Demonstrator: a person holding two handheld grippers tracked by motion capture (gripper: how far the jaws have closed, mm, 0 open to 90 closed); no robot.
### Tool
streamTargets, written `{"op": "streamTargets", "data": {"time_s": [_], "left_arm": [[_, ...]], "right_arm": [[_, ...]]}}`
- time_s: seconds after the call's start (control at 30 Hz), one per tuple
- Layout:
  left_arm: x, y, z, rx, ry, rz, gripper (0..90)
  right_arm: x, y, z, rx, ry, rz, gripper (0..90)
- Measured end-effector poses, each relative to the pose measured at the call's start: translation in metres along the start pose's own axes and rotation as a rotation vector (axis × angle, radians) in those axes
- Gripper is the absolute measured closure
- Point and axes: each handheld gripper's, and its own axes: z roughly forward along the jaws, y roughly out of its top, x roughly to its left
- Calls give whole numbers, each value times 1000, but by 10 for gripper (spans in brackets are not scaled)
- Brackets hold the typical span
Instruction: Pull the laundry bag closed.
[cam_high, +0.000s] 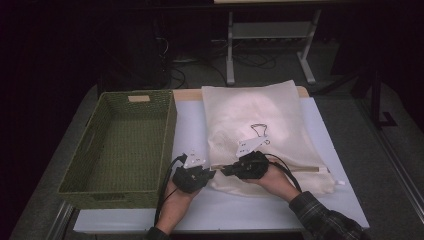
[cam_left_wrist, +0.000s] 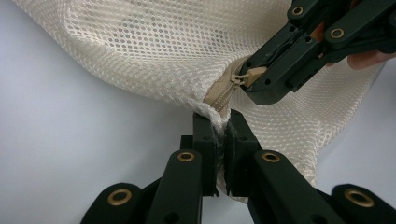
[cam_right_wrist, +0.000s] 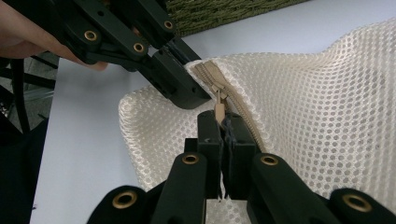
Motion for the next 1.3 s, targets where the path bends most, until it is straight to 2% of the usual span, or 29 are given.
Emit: {"op": "streamTargets", "data": {"time_s": [0.07,0.17,0.27,0.67,0.8,1.17,1.3], "left_arm": [[-1,0,0,4,19,-2,846],[-1,0,0,2,23,-10,848],[0,0,-2,-4,36,-26,849],[0,-1,-2,-5,40,-40,846],[-1,-2,-2,5,54,-46,846],[-1,-3,-3,23,80,-70,846],[-3,-4,-2,32,91,-64,846]], "right_arm": [[-1,-1,2,12,-13,-6,871],[-2,-3,3,8,-9,5,871],[-2,-3,2,20,-28,-11,872],[-7,-14,-10,30,-51,13,871],[-6,-16,-11,45,-58,4,872],[-7,-24,-20,60,-69,21,872],[-7,-27,-22,63,-72,26,871]]}}
